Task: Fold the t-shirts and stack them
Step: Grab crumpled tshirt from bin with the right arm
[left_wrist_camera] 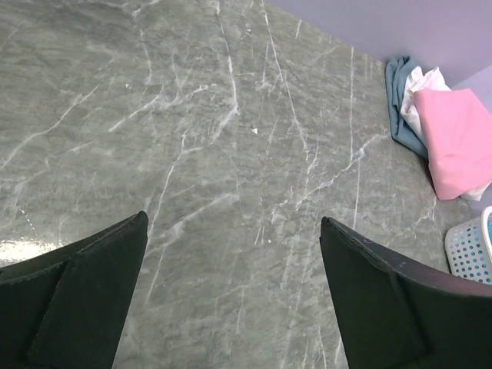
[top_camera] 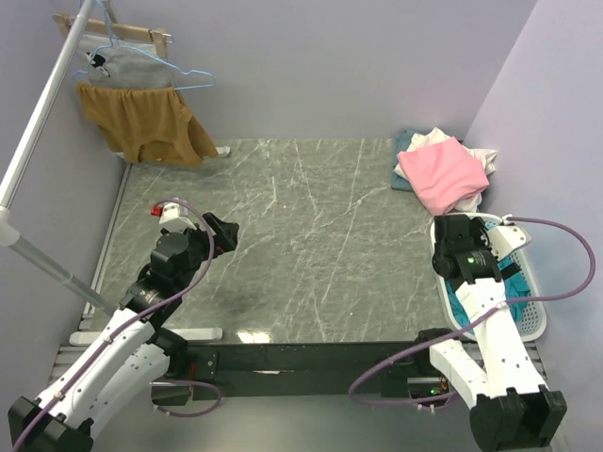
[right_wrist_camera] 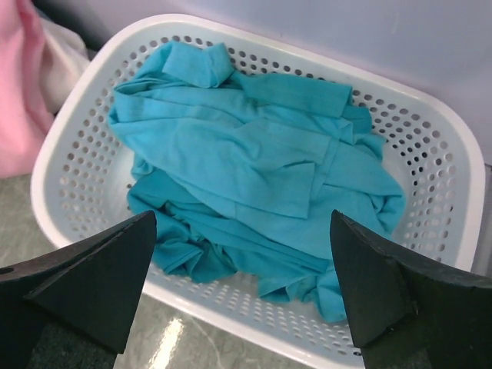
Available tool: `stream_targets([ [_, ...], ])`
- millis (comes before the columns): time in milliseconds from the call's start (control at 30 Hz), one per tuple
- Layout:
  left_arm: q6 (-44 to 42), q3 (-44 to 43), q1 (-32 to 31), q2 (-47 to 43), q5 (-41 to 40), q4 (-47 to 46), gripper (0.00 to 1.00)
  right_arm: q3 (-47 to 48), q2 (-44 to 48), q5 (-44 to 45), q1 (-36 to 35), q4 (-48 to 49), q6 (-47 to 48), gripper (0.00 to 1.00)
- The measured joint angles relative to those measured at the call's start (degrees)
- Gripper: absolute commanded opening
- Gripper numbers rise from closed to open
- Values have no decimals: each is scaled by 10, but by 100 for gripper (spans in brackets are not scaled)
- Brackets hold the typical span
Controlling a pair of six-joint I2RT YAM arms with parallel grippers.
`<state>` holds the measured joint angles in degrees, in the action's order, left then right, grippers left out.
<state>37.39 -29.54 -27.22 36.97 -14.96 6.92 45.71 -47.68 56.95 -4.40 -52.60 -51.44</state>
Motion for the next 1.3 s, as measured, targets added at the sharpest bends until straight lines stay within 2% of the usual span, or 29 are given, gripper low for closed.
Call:
stream_targets([
  [267, -2, 0, 0, 9, 0, -2, 99, -19, -73, -22, 91, 72, 35, 100],
  [633, -3, 0, 0, 31, 10, -7, 99, -21, -221, -23, 171, 128, 40, 100],
  [833, -3, 0, 0, 52, 17, -7, 99, -11, -325, -81, 208, 174, 53, 99],
  [900, -3, 0, 0, 60, 18, -6, 100, -5, -354, -96, 210, 186, 55, 89],
  [933, -3, -1, 0, 65, 18, -6, 99, -3, -364, -100, 210, 191, 57, 67],
  [1000, -3, -2, 0, 72, 18, -6, 99, 1, -377, -112, 212, 204, 64, 46],
  [1033, -3, -2, 0, 75, 18, -5, 99, 1, -380, -119, 213, 212, 67, 20],
  [1067, -3, -2, 0, 76, 18, -5, 99, 1, -380, -128, 213, 224, 69, 0],
  [1200, -4, -8, 0, 86, 17, -2, 99, 0, -375, -144, 216, 248, 78, 0],
  [1300, -5, -12, 0, 92, 17, -2, 99, -9, -329, -151, 210, 249, 88, 0],
])
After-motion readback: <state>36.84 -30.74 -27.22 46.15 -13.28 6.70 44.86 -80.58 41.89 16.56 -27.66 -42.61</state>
